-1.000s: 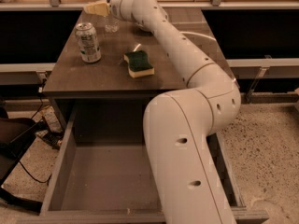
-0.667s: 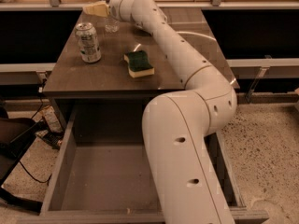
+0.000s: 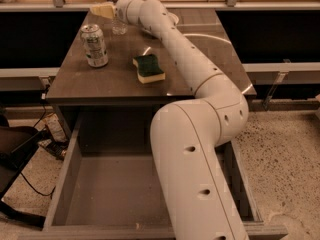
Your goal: Place water bottle into top drawer
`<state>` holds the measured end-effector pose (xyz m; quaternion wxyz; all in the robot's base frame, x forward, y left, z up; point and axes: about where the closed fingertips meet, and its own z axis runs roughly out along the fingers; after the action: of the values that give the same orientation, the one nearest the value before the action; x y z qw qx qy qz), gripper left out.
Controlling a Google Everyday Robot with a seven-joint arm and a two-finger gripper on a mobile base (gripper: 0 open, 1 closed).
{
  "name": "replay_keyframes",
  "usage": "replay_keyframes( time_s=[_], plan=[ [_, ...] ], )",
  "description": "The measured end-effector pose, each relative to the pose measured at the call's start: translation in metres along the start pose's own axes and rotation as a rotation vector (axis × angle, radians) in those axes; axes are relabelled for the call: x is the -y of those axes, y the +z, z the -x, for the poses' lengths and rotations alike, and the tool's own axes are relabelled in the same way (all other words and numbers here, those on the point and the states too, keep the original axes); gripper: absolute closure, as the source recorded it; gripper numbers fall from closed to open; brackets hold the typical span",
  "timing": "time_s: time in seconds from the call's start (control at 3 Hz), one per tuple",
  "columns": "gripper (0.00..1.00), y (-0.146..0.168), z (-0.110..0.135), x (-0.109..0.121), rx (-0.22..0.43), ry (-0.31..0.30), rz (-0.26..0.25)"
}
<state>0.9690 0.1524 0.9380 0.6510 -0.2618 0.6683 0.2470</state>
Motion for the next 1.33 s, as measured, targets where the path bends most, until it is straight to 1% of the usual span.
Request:
replay_keyframes(
  time_s=[0.33, 0.67, 1.0, 1.33],
  plan=[
    [0.40, 0.0033, -0.0023, 0.0008, 0.003, 0.003, -0.009],
    [0.71, 0.0056, -0.0040, -0.0024, 0.001, 0.004, -0.004],
    [0.93, 0.0070, -0.0050, -0.0043, 0.000, 0.005, -0.002],
    [1.00, 0.0082, -0.0059, -0.0059, -0.001, 0.006, 0.000]
  ],
)
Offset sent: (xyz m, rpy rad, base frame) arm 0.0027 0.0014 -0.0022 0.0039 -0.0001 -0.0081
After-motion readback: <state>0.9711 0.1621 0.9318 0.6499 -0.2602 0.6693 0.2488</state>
